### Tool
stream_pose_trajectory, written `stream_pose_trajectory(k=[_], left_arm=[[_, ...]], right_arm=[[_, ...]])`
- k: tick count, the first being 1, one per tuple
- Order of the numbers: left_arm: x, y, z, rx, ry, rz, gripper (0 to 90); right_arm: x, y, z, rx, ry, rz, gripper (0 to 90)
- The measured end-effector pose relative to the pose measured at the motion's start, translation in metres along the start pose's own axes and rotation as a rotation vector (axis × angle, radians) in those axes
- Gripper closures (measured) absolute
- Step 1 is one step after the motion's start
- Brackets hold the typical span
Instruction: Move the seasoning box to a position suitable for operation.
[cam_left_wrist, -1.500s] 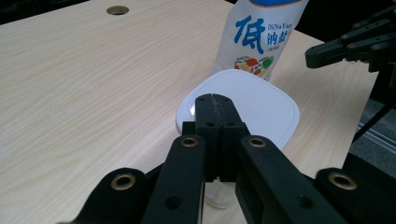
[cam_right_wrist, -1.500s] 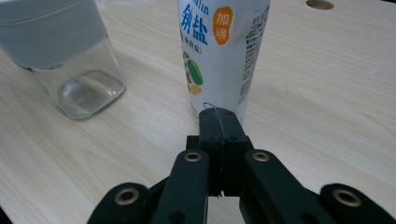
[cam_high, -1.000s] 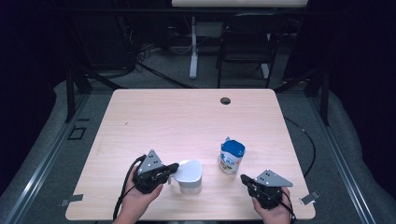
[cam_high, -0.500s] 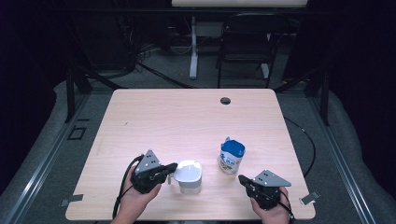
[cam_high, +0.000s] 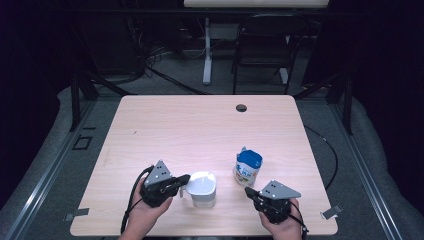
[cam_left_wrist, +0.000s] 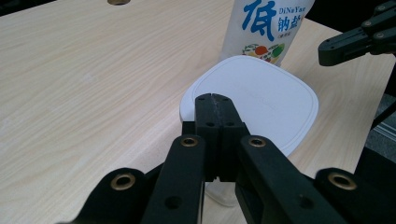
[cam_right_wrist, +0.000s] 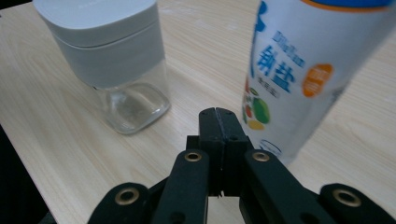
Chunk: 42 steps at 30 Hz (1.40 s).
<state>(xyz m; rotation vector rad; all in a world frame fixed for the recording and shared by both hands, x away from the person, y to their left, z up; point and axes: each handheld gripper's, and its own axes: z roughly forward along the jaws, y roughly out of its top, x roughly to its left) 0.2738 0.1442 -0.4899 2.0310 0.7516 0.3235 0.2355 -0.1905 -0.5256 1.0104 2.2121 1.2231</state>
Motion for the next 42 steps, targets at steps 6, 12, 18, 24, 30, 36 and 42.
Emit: stream_pose_trajectory(k=[6, 12, 18, 24, 30, 36, 42], left_arm=[[0.000, 0.000, 0.000, -0.001, 0.001, 0.000, 90.0], [0.000, 0.000, 0.000, -0.004, 0.002, -0.002, 90.0], [-0.001, 0.000, 0.001, -0.007, 0.004, -0.001, 90.0], [-0.001, 0.000, 0.002, -0.009, 0.002, -0.002, 90.0], [-0.002, 0.000, 0.002, -0.008, 0.002, -0.002, 90.0], [-0.002, 0.000, 0.002, -0.009, 0.006, 0.000, 90.0], [-0.002, 0.000, 0.002, -0.011, 0.001, -0.002, 90.0]], right_arm=[[0.008, 0.011, 0.011, 0.001, 0.036, -0.014, 90.0], [0.013, 0.024, 0.019, -0.007, 0.072, -0.028, 90.0], [0.016, 0.031, 0.027, -0.003, 0.097, -0.018, 90.0], [0.020, 0.035, 0.035, 0.006, 0.115, -0.029, 90.0], [0.023, 0.037, 0.039, 0.008, 0.129, -0.033, 90.0], [0.026, 0.039, 0.041, 0.012, 0.137, -0.041, 90.0], [0.029, 0.040, 0.043, 0.012, 0.148, -0.050, 90.0]])
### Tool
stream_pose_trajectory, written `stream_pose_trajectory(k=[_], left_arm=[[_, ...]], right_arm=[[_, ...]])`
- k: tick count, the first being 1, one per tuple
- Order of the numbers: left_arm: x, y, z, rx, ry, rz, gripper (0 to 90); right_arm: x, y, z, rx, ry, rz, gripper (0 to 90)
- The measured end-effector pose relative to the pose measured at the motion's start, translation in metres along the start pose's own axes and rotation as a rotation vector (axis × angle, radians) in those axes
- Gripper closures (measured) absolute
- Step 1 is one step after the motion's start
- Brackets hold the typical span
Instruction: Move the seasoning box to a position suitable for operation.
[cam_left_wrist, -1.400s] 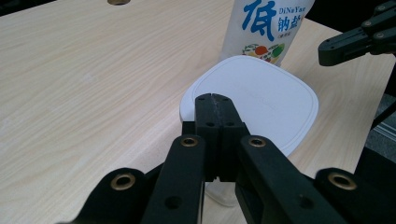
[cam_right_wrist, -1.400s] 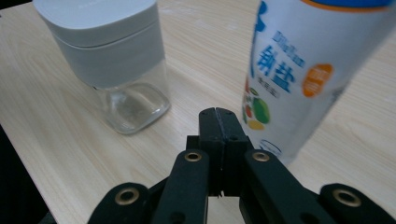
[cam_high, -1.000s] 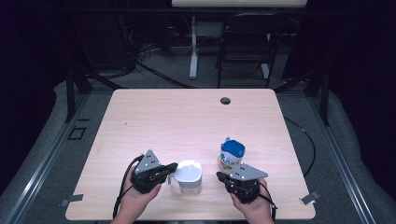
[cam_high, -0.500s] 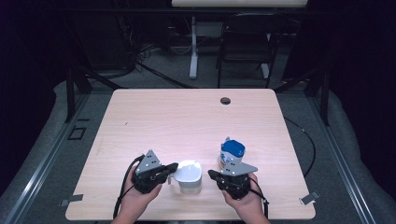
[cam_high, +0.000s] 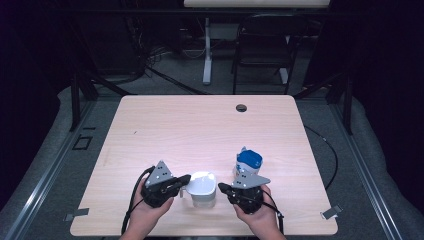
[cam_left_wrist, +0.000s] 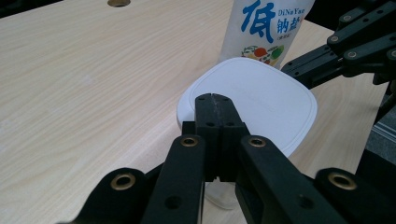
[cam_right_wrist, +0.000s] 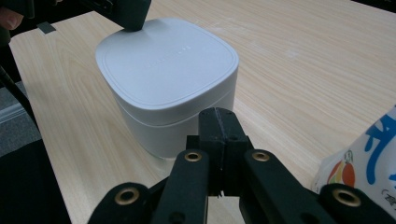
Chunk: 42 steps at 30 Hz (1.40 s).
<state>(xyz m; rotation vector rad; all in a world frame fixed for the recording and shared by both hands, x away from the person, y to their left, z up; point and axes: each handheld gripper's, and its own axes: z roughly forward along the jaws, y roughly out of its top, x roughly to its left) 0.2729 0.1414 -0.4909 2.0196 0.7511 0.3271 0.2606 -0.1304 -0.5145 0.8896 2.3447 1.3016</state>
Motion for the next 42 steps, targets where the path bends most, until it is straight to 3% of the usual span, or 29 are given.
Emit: stream_pose_trajectory(k=[42], left_arm=[[0.0006, -0.0002, 0.0004, -0.002, -0.006, -0.008, 90.0]], right_arm=[[0.0029, -0.0030, 0.0052, 0.006, 0.004, -0.003, 90.0]])
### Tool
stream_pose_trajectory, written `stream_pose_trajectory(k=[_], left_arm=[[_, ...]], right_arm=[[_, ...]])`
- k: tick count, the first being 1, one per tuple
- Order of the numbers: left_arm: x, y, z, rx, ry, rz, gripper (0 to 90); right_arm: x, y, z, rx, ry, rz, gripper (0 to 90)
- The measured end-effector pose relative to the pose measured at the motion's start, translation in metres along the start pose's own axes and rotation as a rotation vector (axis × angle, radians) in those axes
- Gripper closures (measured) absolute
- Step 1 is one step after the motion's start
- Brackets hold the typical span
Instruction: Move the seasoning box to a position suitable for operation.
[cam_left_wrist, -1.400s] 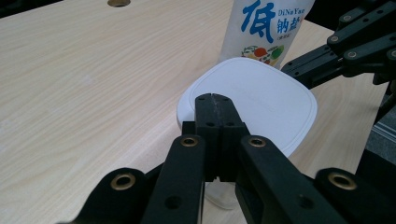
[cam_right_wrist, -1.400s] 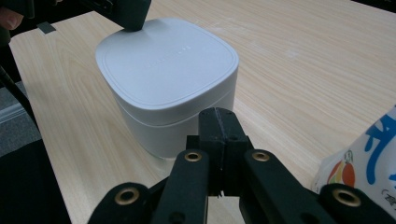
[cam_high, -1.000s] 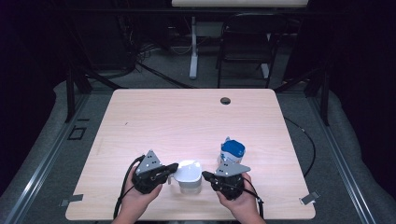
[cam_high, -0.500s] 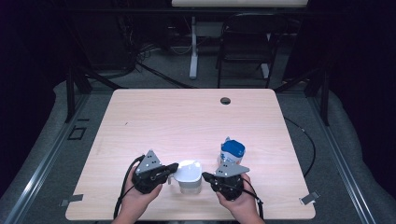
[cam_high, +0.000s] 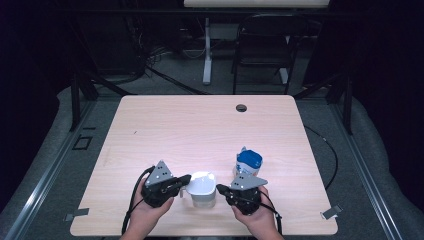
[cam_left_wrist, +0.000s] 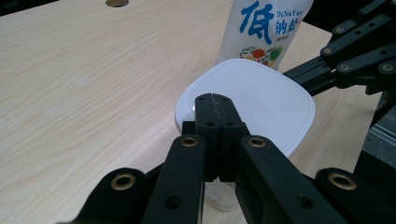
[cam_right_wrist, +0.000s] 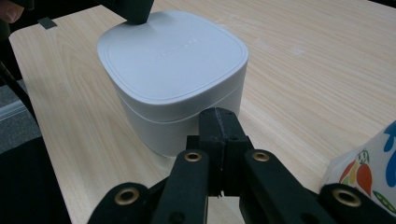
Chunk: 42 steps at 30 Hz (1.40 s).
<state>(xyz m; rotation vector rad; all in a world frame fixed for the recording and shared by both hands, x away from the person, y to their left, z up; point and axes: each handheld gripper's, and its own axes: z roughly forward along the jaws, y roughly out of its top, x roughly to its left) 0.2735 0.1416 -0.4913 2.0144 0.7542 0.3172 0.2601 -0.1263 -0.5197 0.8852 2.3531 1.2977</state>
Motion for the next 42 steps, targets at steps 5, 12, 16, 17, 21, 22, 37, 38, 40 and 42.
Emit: stream_pose_trajectory(k=[5, 12, 16, 17, 21, 22, 37, 38, 40, 42], left_arm=[[-0.0004, -0.0001, 0.0000, -0.001, 0.002, 0.000, 90.0], [-0.0003, -0.0001, -0.0002, 0.000, 0.002, -0.002, 90.0], [0.0000, -0.0002, -0.0004, -0.001, 0.002, -0.004, 90.0], [0.0000, -0.0003, -0.0004, -0.001, 0.002, -0.004, 90.0], [0.0002, -0.0004, -0.0008, 0.000, 0.002, -0.004, 90.0], [0.0003, -0.0005, -0.0008, 0.000, 0.002, -0.004, 90.0], [0.0012, -0.0015, -0.0018, -0.004, 0.001, -0.011, 90.0], [0.0012, -0.0017, -0.0018, -0.006, 0.001, -0.013, 90.0], [0.0015, -0.0018, -0.0018, -0.006, -0.001, -0.014, 90.0], [0.0017, -0.0019, -0.0018, -0.006, -0.003, -0.017, 90.0]], right_arm=[[0.0000, 0.0010, -0.0003, -0.008, 0.002, 0.002, 90.0], [-0.0001, 0.0014, -0.0007, -0.008, 0.002, 0.001, 90.0], [-0.0002, 0.0024, -0.0016, -0.012, 0.004, 0.004, 90.0], [-0.0003, 0.0028, -0.0019, -0.012, 0.004, 0.004, 90.0], [-0.0003, 0.0038, -0.0024, -0.017, 0.006, 0.005, 90.0], [-0.0005, 0.0040, -0.0027, -0.018, 0.007, 0.005, 90.0], [-0.0003, 0.0096, -0.0053, -0.029, 0.009, 0.006, 89.7], [-0.0004, 0.0100, -0.0055, -0.027, 0.008, 0.005, 89.7], [-0.0006, 0.0100, -0.0051, -0.026, 0.008, 0.006, 89.6], [-0.0013, 0.0094, -0.0041, -0.022, 0.011, 0.008, 89.4]])
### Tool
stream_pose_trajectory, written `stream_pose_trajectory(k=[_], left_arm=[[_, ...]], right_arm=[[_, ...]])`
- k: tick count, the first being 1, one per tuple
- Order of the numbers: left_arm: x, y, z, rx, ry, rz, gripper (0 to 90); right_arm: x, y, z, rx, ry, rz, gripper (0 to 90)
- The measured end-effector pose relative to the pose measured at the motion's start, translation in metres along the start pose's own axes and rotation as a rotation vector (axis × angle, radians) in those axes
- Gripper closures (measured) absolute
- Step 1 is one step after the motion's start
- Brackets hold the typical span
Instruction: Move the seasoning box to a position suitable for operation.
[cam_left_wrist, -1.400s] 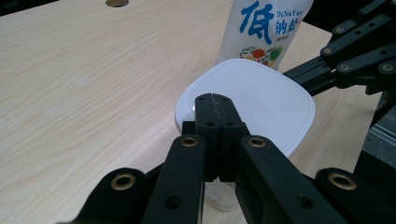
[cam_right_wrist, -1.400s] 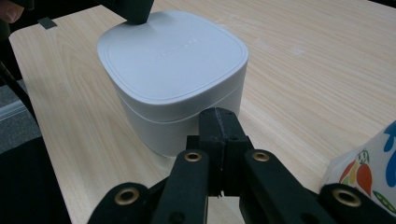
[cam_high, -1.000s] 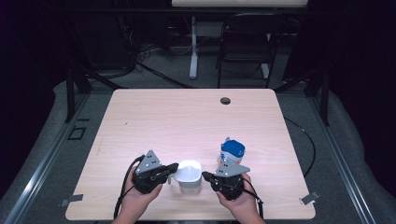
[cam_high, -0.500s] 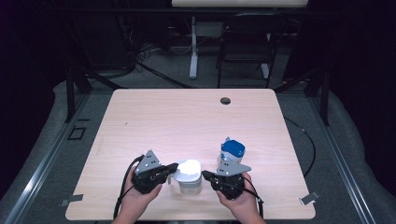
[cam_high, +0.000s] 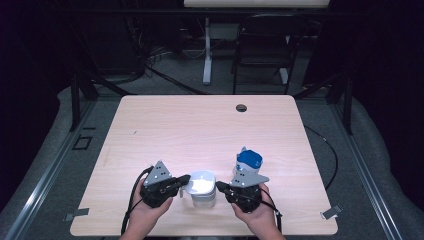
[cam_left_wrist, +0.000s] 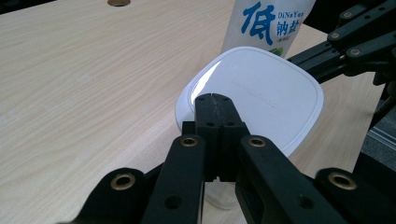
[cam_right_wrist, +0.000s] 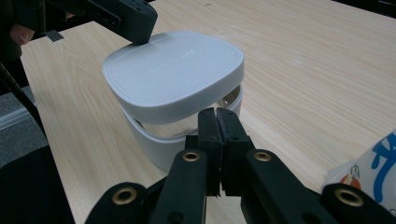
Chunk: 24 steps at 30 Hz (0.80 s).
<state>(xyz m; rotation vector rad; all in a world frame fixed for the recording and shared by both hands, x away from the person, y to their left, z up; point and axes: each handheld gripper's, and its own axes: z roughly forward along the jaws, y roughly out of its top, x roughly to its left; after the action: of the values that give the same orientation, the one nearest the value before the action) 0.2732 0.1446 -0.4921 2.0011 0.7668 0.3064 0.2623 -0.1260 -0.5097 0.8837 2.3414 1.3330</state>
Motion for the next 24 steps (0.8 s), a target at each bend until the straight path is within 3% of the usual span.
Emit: stream_pose_trajectory(k=[24], left_arm=[[-0.0012, 0.0017, -0.0031, 0.000, -0.001, 0.000, 90.0]], right_arm=[[0.0024, 0.0020, 0.0017, 0.000, 0.005, -0.005, 90.0]])
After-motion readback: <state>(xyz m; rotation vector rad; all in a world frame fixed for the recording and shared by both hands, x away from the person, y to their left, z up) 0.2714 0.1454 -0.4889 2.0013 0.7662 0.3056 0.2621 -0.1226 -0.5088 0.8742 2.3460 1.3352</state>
